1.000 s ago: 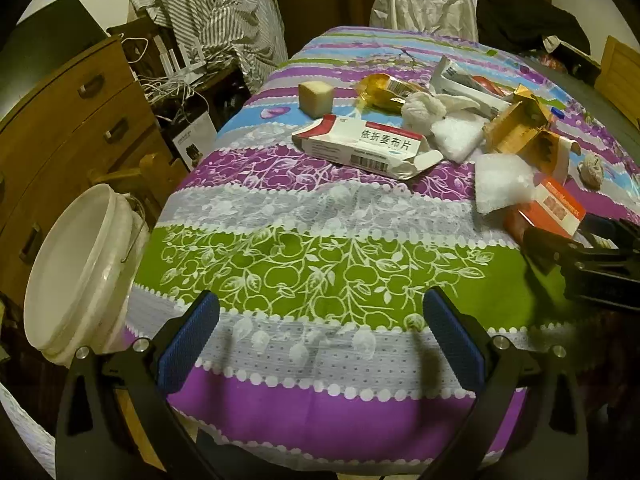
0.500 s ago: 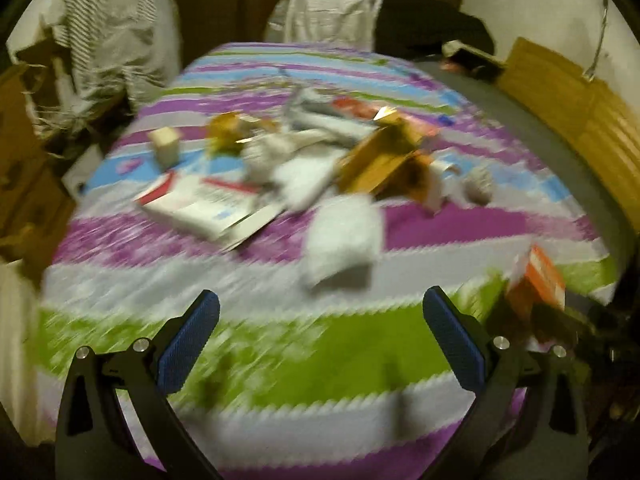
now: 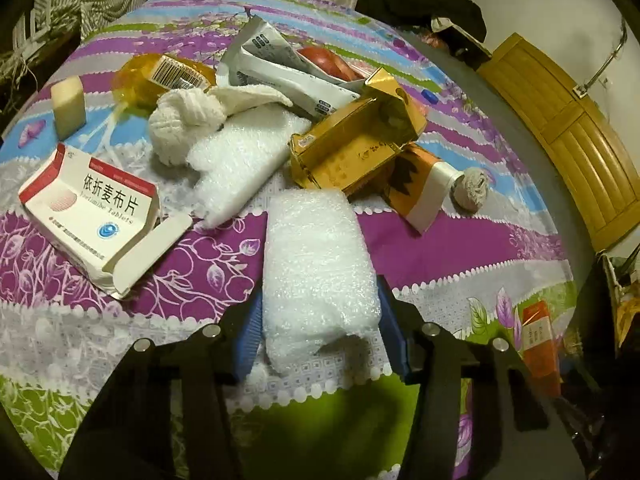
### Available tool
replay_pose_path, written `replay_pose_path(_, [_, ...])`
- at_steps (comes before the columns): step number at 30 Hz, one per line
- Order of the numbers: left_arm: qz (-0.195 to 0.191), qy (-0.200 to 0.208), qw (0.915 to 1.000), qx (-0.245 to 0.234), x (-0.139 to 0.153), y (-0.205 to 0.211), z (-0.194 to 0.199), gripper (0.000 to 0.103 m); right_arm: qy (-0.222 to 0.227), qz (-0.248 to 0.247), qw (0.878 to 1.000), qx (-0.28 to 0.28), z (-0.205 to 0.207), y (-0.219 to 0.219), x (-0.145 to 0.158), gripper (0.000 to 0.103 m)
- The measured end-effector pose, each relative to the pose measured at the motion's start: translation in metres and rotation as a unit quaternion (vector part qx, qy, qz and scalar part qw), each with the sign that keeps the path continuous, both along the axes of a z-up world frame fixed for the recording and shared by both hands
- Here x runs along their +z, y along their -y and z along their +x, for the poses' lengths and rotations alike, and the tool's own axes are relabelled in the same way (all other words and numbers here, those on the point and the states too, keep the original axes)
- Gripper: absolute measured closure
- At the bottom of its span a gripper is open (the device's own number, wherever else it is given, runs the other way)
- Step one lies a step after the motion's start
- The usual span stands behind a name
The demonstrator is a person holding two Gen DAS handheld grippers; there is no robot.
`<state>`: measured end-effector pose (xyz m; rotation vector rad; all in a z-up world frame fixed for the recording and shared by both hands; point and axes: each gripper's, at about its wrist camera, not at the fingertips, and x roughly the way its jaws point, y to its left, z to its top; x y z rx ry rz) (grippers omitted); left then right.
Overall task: Collect trash
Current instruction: 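Grasp the white bubble-wrap foam with the left tool while the right tool grasps the red cigarette box, then carry both items to the white bucket and open both tools to drop them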
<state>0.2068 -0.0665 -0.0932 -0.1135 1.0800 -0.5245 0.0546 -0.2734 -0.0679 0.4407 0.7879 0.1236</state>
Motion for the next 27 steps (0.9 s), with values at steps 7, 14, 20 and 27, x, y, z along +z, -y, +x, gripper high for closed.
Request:
replay_pose_path(7, [0.01, 0.024, 0.9995, 0.018, 0.013, -0.015, -0.037, 0.054, 0.004, -0.007, 1.0, 0.005, -0.001, -0.005, 0.0, 0.009])
replay_pose_path(14, [0.087, 0.056, 0.993, 0.058, 0.027, -0.037, -0.076, 0.054, -0.001, -0.051, 0.999, -0.001, -0.001, -0.017, 0.0, 0.009])
replay_pose_path(20, [0.133, 0.094, 0.9813, 0.103, 0.04, -0.069, -0.098, 0.054, -0.009, -0.079, 0.997, 0.02, 0.005, -0.043, -0.001, 0.01])
replay_pose_path(27, [0.162, 0.147, 0.9617, 0.165, 0.07, -0.127, -0.111, 0.054, 0.03, -0.107, 0.991, 0.08, 0.03, -0.108, 0.031, 0.01])
